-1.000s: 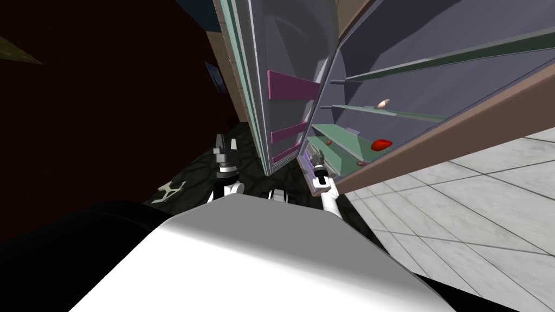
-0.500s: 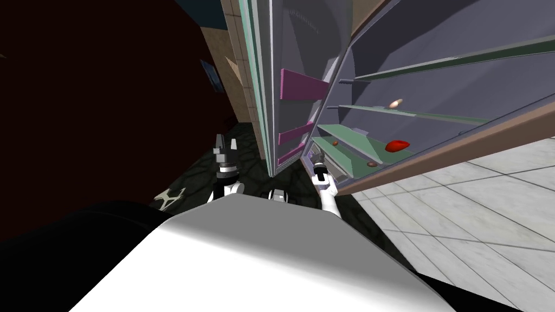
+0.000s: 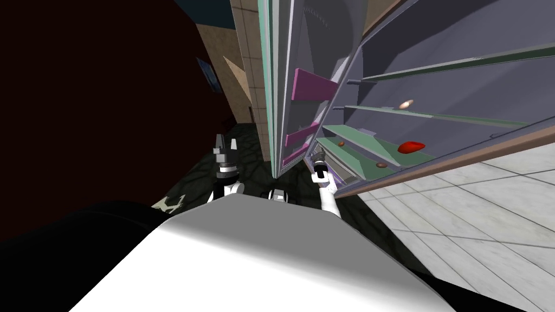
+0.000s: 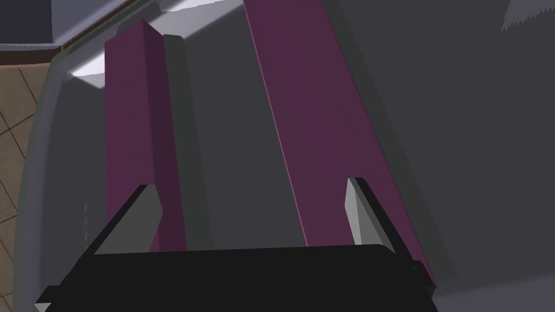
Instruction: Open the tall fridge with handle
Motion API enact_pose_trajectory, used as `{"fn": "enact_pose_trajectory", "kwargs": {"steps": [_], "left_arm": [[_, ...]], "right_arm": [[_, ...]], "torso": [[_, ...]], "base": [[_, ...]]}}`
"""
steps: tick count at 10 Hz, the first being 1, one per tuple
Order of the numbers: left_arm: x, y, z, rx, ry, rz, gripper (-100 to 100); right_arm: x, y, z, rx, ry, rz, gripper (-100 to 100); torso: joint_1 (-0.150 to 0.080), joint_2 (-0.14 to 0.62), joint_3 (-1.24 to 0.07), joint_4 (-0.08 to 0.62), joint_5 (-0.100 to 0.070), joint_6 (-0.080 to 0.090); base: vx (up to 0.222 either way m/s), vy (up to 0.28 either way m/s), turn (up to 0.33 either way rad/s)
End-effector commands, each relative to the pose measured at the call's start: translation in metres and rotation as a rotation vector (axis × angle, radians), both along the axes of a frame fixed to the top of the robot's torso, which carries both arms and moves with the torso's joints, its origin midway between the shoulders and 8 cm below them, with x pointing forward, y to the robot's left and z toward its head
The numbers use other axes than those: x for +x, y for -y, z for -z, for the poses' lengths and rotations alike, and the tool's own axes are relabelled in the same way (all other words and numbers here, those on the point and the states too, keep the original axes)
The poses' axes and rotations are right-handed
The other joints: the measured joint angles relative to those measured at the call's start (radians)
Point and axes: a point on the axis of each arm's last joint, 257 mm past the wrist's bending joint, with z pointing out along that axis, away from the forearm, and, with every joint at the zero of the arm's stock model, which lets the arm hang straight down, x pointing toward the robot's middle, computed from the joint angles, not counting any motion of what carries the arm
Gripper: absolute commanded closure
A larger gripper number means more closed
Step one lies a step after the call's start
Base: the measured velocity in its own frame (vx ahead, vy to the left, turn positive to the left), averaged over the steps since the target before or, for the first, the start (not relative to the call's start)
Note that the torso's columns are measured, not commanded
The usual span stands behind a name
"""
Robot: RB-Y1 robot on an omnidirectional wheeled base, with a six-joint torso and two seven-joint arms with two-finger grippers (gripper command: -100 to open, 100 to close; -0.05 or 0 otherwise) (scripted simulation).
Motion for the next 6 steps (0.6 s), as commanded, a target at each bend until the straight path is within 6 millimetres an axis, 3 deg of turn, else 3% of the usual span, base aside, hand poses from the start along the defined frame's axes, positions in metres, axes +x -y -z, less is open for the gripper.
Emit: {"fn": "enact_pose_trajectory", "kwargs": {"steps": [1,6], "left_arm": [[0.000,0.000,0.000,0.000,0.000,0.000,0],[0.000,0.000,0.000,0.000,0.000,0.000,0]], "right_arm": [[0.005,0.007,-0.006,0.021,-0.012,0.027,-100],[0.013,0.029,-0.022,0.050,-0.027,0.089,-100]], "torso": [[0.002,0.000,0.000,0.000,0.001,0.000],[0.003,0.001,0.001,0.000,0.001,0.000]], "base": [[0.040,0.310,-0.076],[0.051,0.300,-0.082]]}}
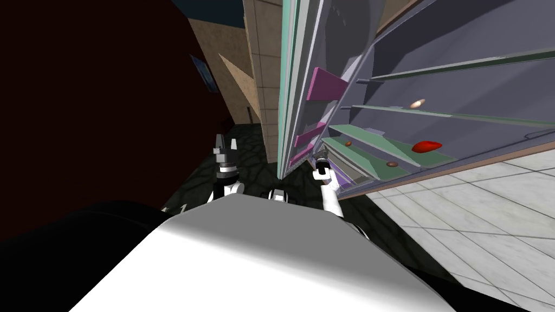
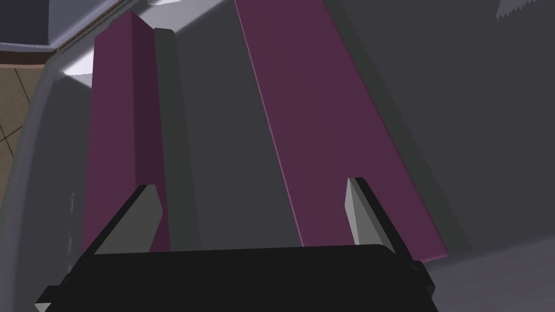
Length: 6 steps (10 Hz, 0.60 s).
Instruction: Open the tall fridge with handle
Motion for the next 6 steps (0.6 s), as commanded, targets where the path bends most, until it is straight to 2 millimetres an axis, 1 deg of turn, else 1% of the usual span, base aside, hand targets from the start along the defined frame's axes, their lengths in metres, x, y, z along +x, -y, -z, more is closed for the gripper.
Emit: {"fn": "enact_pose_trajectory", "kwargs": {"steps": [1,4,6], "left_arm": [[0.000,0.000,0.000,0.000,0.000,0.000,0],[0.000,0.000,0.000,0.000,0.000,0.000,0],[0.000,0.000,0.000,0.000,0.000,0.000,0]], "right_arm": [[0.004,0.014,-0.009,0.016,-0.009,0.039,-100],[0.008,0.032,-0.021,0.030,-0.013,0.085,-100],[0.009,0.044,-0.030,0.039,-0.014,0.116,-100]], "torso": [[-0.002,-0.002,-0.001,0.000,0.000,0.000],[0.001,0.000,0.000,0.000,0.000,0.000],[-0.003,-0.002,-0.001,-0.001,-0.001,0.000]], "base": [[0.053,0.320,-0.093],[0.022,0.359,-0.088],[0.039,0.318,-0.079]]}}
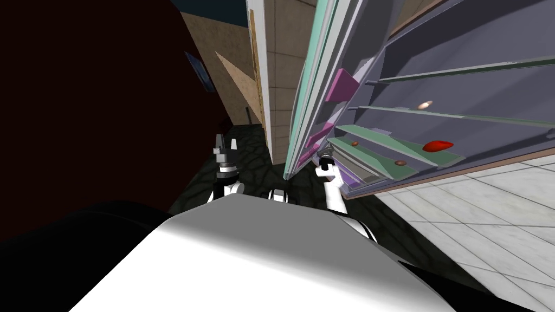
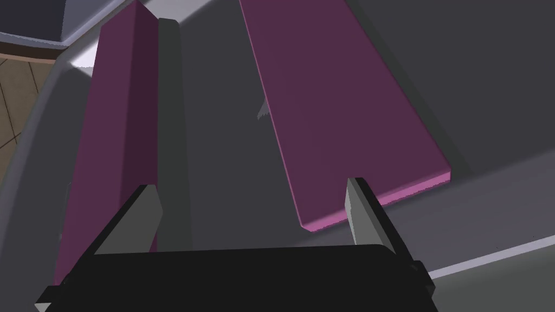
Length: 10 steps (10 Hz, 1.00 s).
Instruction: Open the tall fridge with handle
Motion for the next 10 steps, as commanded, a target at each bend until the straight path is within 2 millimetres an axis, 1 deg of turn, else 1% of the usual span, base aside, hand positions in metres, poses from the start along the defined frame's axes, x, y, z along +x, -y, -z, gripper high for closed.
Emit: {"fn": "enact_pose_trajectory", "kwargs": {"steps": [1,3,5,6,7,8,9,10], "left_arm": [[0.000,0.000,0.000,0.000,0.000,0.000,0],[0.000,0.000,0.000,0.000,0.000,0.000,0],[0.000,0.000,0.000,0.000,0.000,0.000,0],[0.000,0.000,0.000,0.000,0.000,0.000,0],[0.000,0.000,0.000,0.000,0.000,0.000,0],[0.000,0.000,0.000,0.000,0.000,0.000,0],[0.000,0.000,0.000,0.001,0.000,0.000,0],[0.000,0.000,0.000,0.001,0.000,0.000,0]], "right_arm": [[0.001,0.016,-0.011,0.014,-0.002,0.042,-100],[0.002,0.024,-0.017,0.025,-0.001,0.067,-100],[0.002,0.031,-0.023,0.039,0.000,0.089,-100],[0.002,0.028,-0.023,0.033,0.001,0.079,-100],[0.004,0.055,-0.026,0.021,0.006,0.086,-100],[0.004,0.062,-0.015,0.013,-0.016,0.092,-100],[0.004,0.064,-0.008,0.015,-0.031,0.096,-100],[0.005,0.089,-0.017,0.005,-0.009,0.096,-100]], "torso": [[0.000,-0.001,-0.001,0.000,0.000,0.000],[0.001,0.002,0.001,0.001,0.000,0.000],[0.000,-0.002,-0.001,-0.001,0.000,0.000],[0.002,0.000,-0.001,0.000,0.001,0.000],[-0.005,0.002,0.001,0.000,-0.001,0.000],[-0.004,0.003,0.002,0.001,-0.002,0.000],[-0.002,0.003,0.002,0.001,-0.001,0.001],[-0.001,0.002,0.001,0.001,0.000,0.001]], "base": [[0.020,0.321,-0.089],[0.005,0.280,-0.075],[0.051,0.259,-0.054],[0.008,0.129,-0.020],[-0.019,0.084,0.251],[-0.029,0.079,0.134],[-0.023,0.034,-0.022],[-0.046,0.062,0.220]]}}
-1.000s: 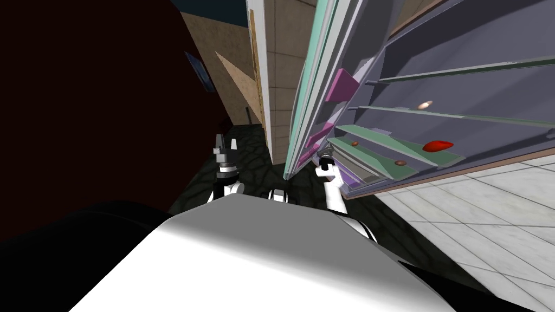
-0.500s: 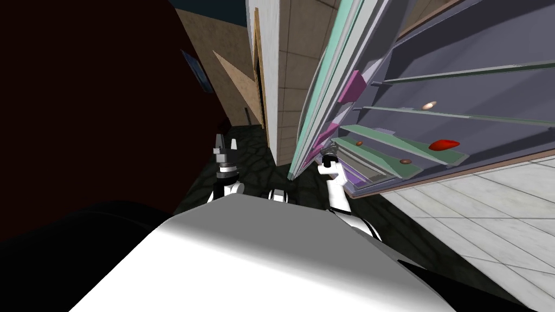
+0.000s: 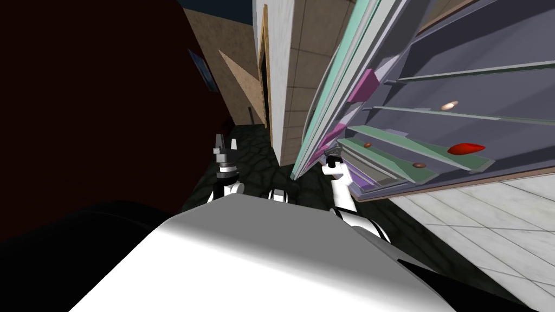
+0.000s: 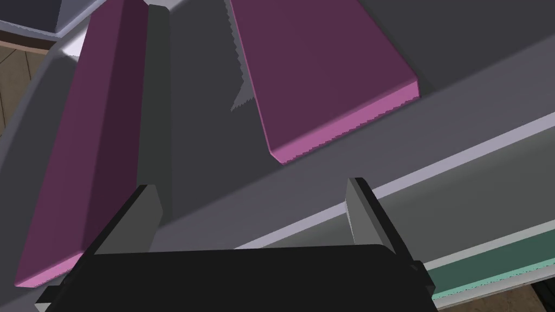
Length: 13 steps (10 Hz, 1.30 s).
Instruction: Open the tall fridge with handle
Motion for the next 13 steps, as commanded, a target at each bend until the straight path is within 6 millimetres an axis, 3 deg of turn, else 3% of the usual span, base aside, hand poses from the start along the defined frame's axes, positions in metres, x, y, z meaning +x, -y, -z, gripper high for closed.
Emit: {"fn": "enact_pose_trajectory", "kwargs": {"steps": [1,3,4,5,6,7,9,10,12,13], "left_arm": [[0.000,0.000,0.000,0.000,0.000,0.000,0],[0.000,0.000,0.000,0.000,0.000,0.000,0],[0.000,0.000,0.000,0.000,0.000,0.000,0],[0.000,0.000,0.000,0.000,0.000,0.000,0],[0.000,0.000,0.000,0.000,0.000,0.000,0],[0.000,0.000,0.000,0.000,0.000,0.000,0],[0.000,0.000,0.000,0.000,0.000,0.000,0],[0.000,0.000,0.000,0.000,0.000,0.000,0],[0.000,0.000,0.000,0.000,0.000,0.000,0],[0.000,0.000,0.000,0.000,0.000,0.000,0]], "right_arm": [[0.000,0.033,-0.005,-0.022,0.002,0.011,-100],[-0.001,0.039,0.015,-0.013,-0.036,0.024,-100],[-0.002,0.065,0.004,-0.018,-0.012,0.029,-100],[-0.005,0.079,0.022,-0.022,-0.053,0.048,-100],[-0.008,0.104,0.012,-0.020,-0.031,0.060,-100],[-0.010,0.114,0.010,-0.035,-0.035,0.065,-100],[-0.013,0.120,0.027,-0.025,-0.066,0.079,-100],[-0.018,0.148,0.007,-0.029,-0.028,0.090,-100],[-0.024,0.162,0.027,-0.024,-0.071,0.113,-100],[-0.031,0.189,0.006,-0.026,-0.028,0.128,-100]], "torso": [[0.004,0.000,0.000,0.000,0.001,-0.001],[0.003,-0.003,-0.002,-0.001,0.001,0.000],[0.002,-0.003,-0.002,-0.001,0.000,-0.001],[0.004,-0.001,-0.001,0.000,0.001,-0.002],[0.005,0.000,0.000,0.000,0.001,0.000],[0.008,0.000,0.000,0.000,0.002,-0.001],[-0.001,-0.001,-0.001,0.000,0.000,0.000],[-0.002,-0.002,-0.001,-0.001,-0.001,-0.001],[0.006,-0.001,-0.001,0.000,0.002,-0.001],[0.003,-0.001,-0.001,0.000,0.001,0.000]], "base": [[-0.037,0.058,0.136],[-0.007,0.025,-0.010],[-0.024,0.054,0.218],[-0.029,0.071,0.167],[-0.032,0.132,0.264],[-0.028,0.096,0.088],[-0.009,0.016,-0.021],[-0.022,0.055,0.225],[-0.016,0.054,0.075],[-0.016,0.074,0.223]]}}
